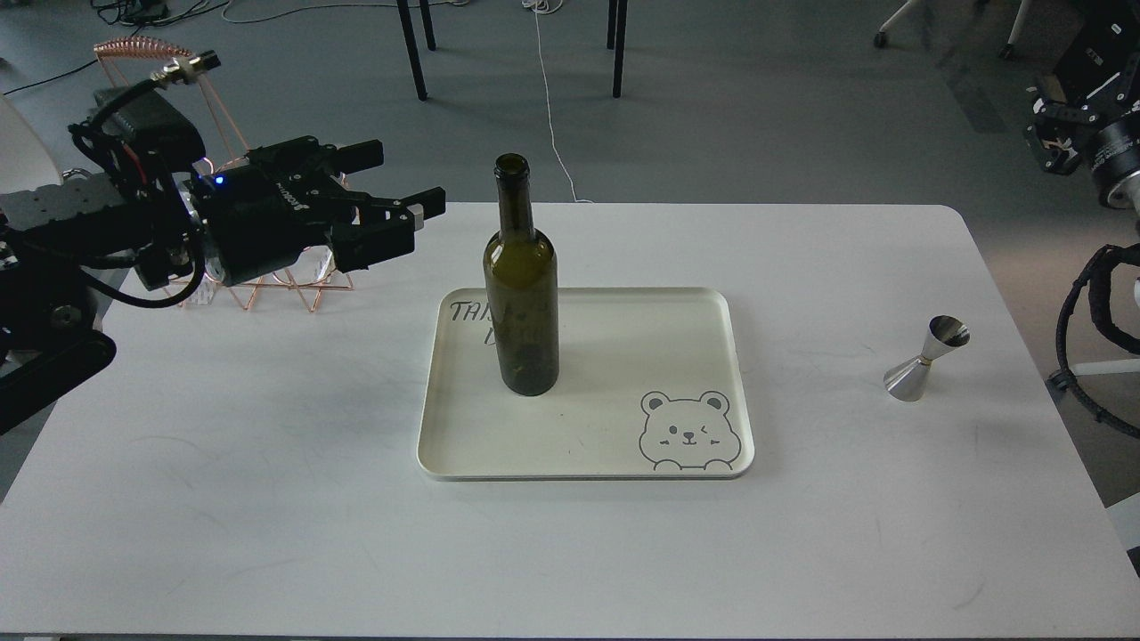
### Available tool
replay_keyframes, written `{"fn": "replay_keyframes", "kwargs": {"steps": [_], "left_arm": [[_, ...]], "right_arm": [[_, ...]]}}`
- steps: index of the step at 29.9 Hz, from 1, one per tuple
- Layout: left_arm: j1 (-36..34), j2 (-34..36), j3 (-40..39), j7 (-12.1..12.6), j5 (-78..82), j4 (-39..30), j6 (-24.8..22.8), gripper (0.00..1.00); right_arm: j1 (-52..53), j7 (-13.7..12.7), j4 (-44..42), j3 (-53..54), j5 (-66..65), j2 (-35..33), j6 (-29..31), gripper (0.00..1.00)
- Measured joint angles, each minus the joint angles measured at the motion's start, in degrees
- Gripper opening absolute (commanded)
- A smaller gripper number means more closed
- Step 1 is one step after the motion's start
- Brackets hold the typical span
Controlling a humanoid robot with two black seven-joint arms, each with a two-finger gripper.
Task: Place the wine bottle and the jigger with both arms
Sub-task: 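Reach the left gripper to the wine bottle neck and grasp it, then lift the wine bottle with the left gripper toward the copper rack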
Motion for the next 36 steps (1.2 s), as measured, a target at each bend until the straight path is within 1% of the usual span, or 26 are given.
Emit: {"fn": "replay_keyframes", "kwargs": {"steps": [6, 9, 17, 21, 24, 28, 32, 34, 36], "left_arm": [[-0.18, -3.13, 2.33, -0.59, 0.95, -0.03, 2.15, 0.95], [-0.51, -5.32, 2.46, -0.58, 2.35, 0.37, 2.32, 0.91], [-0.35, -10.06, 2.48, -0.14, 6.5, 2.77, 2.62, 0.91], [-0.38, -11.58, 2.46, -0.08, 6.52, 4.24, 2.75, 0.86], [-0.69, -13.11, 2.32, 0.02, 6.52, 4.58, 2.78, 0.77], [-0.77, -14.4, 2.26, 0.29, 6.52, 5.19, 2.78, 0.69], [-0.94, -15.13, 2.08, 0.43, 6.46, 6.34, 3.08, 0.58], [-1.13, -15.25, 2.06, 0.43, 6.44, 6.67, 3.49, 0.48], [-1.25, -15.28, 2.06, 0.42, 6.39, 6.74, 3.67, 0.41]], "right_arm": [[0.21, 0.0, -0.1, 0.02, 0.2, 0.11, 0.19, 0.96], [0.24, 0.0, -0.07, 0.02, 0.21, 0.11, 0.19, 0.96], [0.64, 0.0, 0.32, 0.02, 0.21, 0.11, 0.2, 0.96], [0.77, 0.0, 0.32, 0.01, 0.21, 0.05, 0.2, 0.96], [0.8, 0.0, 0.28, -0.06, 0.18, 0.05, 0.16, 0.96], [0.8, 0.0, 0.23, -0.14, 0.14, 0.05, 0.1, 0.96], [0.8, 0.0, 0.15, -0.24, 0.11, 0.04, 0.1, 0.96], [0.8, 0.0, 0.05, -0.3, 0.11, -0.09, 0.1, 0.96], [0.76, 0.0, -0.09, -0.35, 0.11, -0.22, 0.1, 0.96]]}}
